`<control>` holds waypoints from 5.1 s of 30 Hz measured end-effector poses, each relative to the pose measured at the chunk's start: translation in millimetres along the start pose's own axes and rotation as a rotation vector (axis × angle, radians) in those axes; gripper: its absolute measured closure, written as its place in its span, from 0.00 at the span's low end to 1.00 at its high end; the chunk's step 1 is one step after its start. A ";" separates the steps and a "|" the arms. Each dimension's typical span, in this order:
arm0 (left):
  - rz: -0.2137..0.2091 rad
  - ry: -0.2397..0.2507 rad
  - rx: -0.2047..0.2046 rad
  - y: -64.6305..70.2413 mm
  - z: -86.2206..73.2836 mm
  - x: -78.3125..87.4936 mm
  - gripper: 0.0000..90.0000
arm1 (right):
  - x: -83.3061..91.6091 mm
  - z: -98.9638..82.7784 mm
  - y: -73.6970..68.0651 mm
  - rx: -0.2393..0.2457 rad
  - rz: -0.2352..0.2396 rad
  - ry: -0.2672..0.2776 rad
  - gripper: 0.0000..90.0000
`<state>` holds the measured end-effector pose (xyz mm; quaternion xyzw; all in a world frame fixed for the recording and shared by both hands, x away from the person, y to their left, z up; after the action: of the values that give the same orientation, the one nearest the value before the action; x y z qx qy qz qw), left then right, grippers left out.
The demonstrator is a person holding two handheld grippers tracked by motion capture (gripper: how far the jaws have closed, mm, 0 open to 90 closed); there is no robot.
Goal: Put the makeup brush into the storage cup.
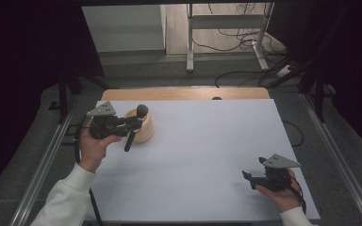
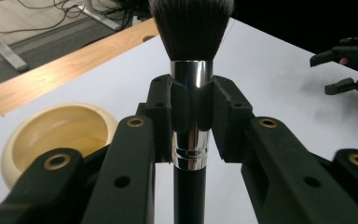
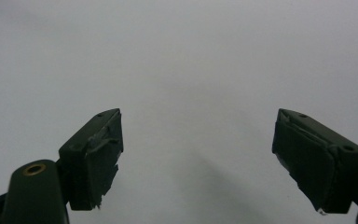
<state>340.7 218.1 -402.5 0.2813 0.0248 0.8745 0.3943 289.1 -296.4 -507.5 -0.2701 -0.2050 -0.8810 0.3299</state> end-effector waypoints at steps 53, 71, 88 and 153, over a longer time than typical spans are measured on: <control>-0.010 0.154 0.082 -39.9 30.8 -15.8 0.80 | -0.1 -0.4 0.8 0.003 0.000 -0.002 0.19; 0.015 0.171 0.100 -52.5 36.4 -26.7 0.80 | 0.8 -0.4 1.9 -0.004 -0.006 0.010 0.19; 0.027 0.181 0.105 -61.4 47.8 -40.3 0.80 | 0.0 -0.8 2.1 -0.002 -0.003 0.008 0.19; 0.066 0.098 0.199 -86.1 7.5 -50.7 0.28 | -1.2 -1.6 0.8 0.006 0.001 0.003 0.19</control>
<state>429.6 240.3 -443.0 0.2769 0.1215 0.8929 0.3337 289.8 -297.3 -509.3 -0.2678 -0.2072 -0.8806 0.3314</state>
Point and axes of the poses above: each handheld gripper's, and its own axes: x roughly backward along the jaws, z roughly out of its top, y roughly to its right, the point moved 1 cm from there along -x, roughly forward along the jaws, and after that the axes turned 9 degrees about x, right-handed, at the moved point
